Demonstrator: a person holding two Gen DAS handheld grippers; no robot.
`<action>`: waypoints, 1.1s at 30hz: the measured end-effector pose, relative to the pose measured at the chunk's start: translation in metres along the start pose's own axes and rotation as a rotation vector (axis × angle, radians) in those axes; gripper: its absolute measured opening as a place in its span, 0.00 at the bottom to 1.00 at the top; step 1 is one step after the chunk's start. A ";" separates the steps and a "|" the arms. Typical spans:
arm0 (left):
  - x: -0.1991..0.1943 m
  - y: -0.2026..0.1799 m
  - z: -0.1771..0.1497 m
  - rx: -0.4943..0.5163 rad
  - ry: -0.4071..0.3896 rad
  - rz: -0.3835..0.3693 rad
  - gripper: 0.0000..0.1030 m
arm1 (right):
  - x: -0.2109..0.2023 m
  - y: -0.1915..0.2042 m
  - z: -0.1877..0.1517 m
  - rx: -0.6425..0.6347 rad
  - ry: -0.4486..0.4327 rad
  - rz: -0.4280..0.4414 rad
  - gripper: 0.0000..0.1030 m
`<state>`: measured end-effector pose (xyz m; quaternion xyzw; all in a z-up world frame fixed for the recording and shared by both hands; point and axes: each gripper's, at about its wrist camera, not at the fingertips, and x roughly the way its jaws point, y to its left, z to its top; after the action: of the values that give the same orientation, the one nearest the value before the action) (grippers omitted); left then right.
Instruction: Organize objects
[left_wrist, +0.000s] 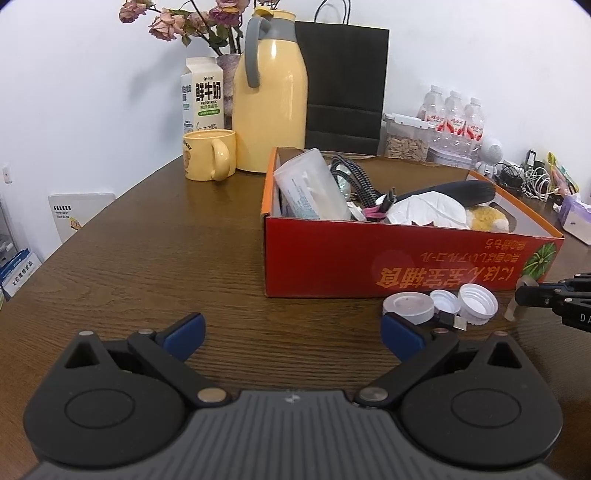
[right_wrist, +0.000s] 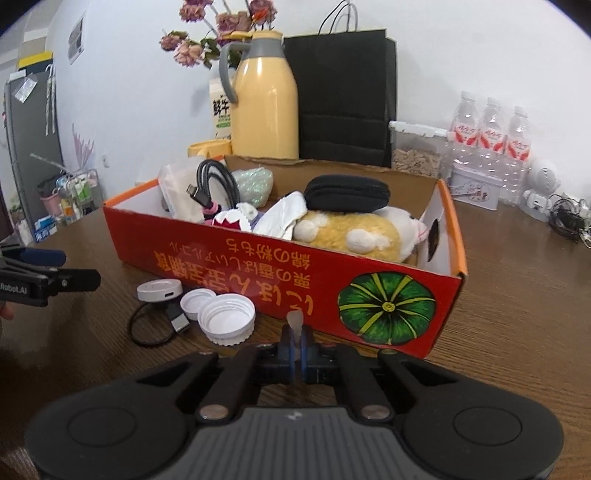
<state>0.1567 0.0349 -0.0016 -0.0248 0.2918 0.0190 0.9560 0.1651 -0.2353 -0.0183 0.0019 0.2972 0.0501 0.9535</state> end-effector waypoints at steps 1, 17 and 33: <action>-0.001 -0.001 0.000 0.003 -0.001 -0.003 1.00 | -0.002 0.000 -0.001 0.007 -0.008 -0.004 0.02; -0.014 -0.055 -0.002 0.111 -0.016 -0.103 1.00 | -0.045 -0.005 -0.013 0.092 -0.164 -0.036 0.02; -0.011 -0.114 -0.012 0.209 0.036 -0.175 0.94 | -0.068 -0.015 -0.024 0.127 -0.247 -0.055 0.02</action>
<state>0.1467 -0.0797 -0.0012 0.0491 0.3059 -0.0955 0.9460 0.0976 -0.2578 -0.0002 0.0605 0.1802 0.0045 0.9818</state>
